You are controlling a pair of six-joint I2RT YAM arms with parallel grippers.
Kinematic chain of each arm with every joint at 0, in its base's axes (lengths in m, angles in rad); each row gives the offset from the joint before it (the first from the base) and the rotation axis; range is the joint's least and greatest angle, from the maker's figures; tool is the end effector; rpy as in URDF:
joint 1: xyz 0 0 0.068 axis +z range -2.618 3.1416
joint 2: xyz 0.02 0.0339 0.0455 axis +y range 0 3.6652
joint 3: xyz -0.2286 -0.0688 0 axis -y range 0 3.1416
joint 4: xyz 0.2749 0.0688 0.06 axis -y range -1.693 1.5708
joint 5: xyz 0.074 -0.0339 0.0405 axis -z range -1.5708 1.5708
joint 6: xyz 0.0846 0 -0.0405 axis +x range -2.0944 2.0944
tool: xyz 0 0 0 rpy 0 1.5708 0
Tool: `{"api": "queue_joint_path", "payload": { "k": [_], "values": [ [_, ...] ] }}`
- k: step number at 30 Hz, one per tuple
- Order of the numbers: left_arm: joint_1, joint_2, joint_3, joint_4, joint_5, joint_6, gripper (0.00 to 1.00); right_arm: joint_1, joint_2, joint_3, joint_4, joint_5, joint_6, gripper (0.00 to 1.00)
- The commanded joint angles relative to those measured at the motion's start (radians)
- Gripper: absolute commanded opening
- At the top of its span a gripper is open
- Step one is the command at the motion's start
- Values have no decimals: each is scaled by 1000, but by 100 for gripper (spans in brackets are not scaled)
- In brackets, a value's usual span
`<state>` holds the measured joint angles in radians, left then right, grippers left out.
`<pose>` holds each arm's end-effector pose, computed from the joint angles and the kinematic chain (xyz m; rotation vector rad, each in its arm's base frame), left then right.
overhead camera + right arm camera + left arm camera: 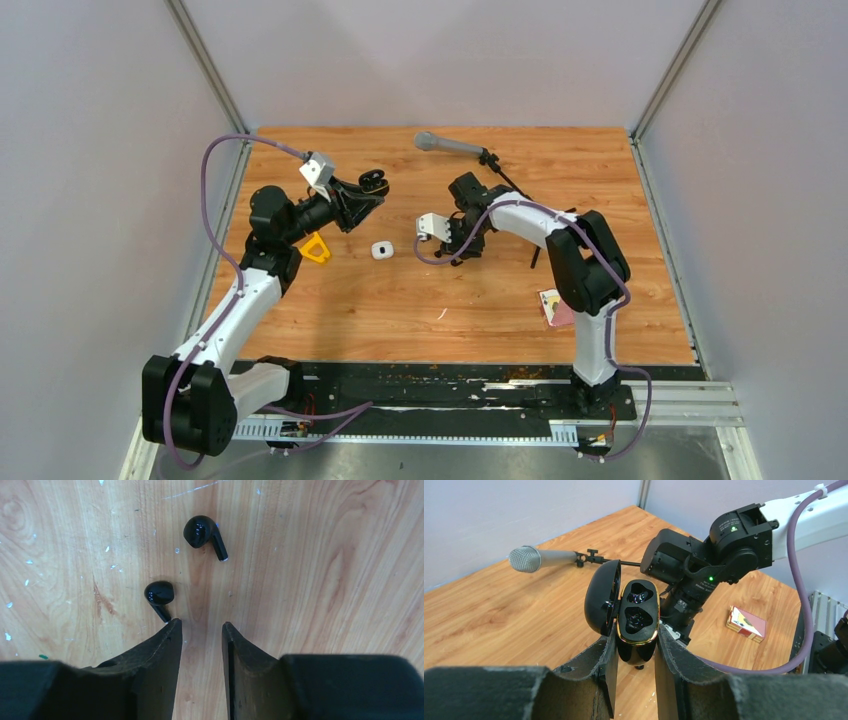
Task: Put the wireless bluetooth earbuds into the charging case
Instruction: Pick up the earbud from the center of the board.
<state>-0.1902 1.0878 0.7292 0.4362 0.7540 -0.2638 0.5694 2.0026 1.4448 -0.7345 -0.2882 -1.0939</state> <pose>0.3107 -0.1188 0.2862 0.5701 1.4806 -0.9175 0.3436 0.2485 0.0774 -2.0967 1.8345 0.2891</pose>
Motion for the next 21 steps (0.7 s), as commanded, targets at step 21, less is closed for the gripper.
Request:
{"api": "queue_joint_path", "payload": {
  "k": [21],
  "values": [
    [-3, -29, 9, 23, 3, 11, 0, 78, 26, 32, -120, -117, -59, 26]
  ]
}}
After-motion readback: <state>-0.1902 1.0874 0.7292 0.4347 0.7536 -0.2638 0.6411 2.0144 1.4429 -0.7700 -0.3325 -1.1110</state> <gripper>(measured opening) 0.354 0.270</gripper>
